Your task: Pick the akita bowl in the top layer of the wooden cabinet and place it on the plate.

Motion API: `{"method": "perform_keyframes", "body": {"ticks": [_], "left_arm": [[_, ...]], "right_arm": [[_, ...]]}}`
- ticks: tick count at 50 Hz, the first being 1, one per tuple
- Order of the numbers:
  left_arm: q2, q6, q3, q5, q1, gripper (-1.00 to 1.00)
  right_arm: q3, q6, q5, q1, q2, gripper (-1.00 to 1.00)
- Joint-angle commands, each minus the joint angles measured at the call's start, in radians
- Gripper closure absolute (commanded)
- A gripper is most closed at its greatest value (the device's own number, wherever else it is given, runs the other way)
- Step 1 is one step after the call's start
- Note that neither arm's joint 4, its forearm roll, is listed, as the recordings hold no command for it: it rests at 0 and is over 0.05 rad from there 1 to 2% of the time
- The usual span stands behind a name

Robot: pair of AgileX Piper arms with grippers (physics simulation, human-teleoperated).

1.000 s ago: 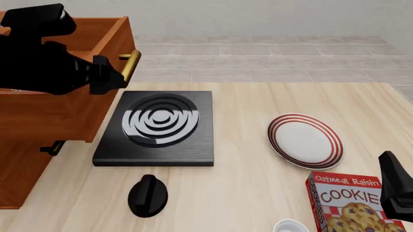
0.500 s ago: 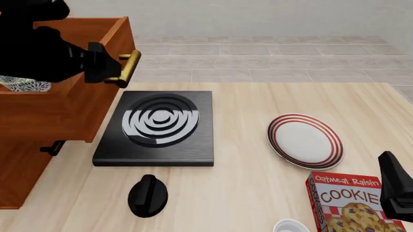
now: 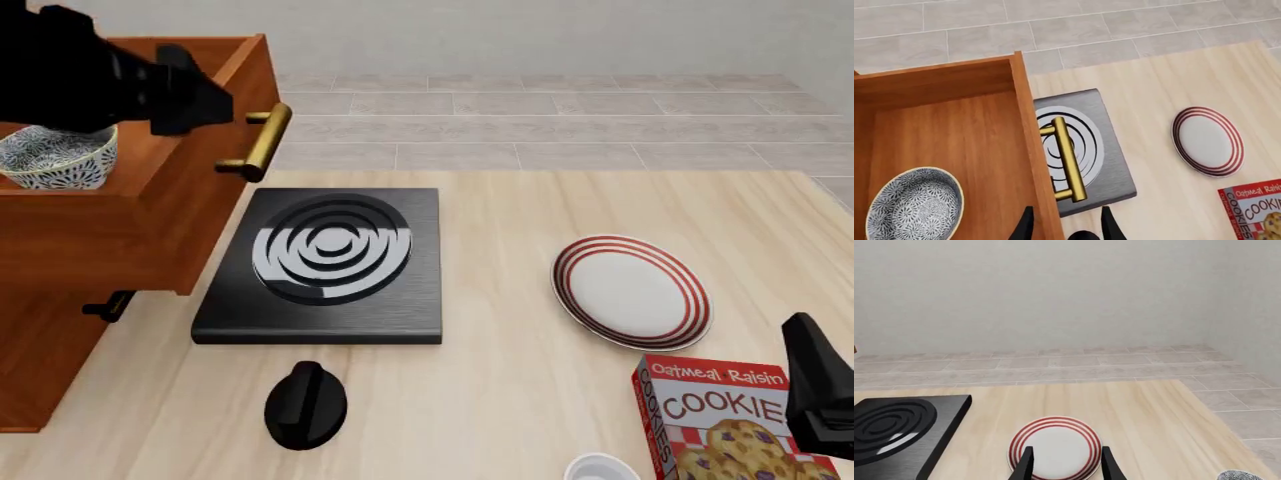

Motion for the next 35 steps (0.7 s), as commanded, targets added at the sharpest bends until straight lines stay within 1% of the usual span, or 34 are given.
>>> {"method": "perform_keyframes", "body": {"ticks": [1, 12, 15, 23, 24, 25, 35], "left_arm": [[0.003, 0.023, -0.036, 0.013, 0.012, -1.0], [0.008, 0.045, -0.078, 0.031, 0.03, -1.0], [0.011, 0.065, -0.096, 0.038, 0.036, -1.0], [0.022, 0.082, -0.159, 0.064, 0.056, -1.0], [0.023, 0.101, -0.161, 0.065, 0.063, -1.0], [0.026, 0.091, -0.17, 0.066, 0.067, -1.0], [0.052, 0.132, -0.206, 0.075, 0.091, -1.0]], "right_arm": [[0.0, 0.0, -0.001, 0.0, 0.0, -1.0], [0.0, 0.0, -0.001, 0.0, 0.0, -1.0], [0.0, -0.001, -0.001, 0.0, 0.0, -1.0], [-0.001, 0.0, -0.001, 0.0, 0.0, -1.0], [-0.001, 0.0, -0.001, 0.0, 0.0, -1.0], [-0.001, 0.0, -0.001, 0.0, 0.0, -1.0], [-0.001, -0.002, -0.001, 0.0, 0.0, -1.0]]}}
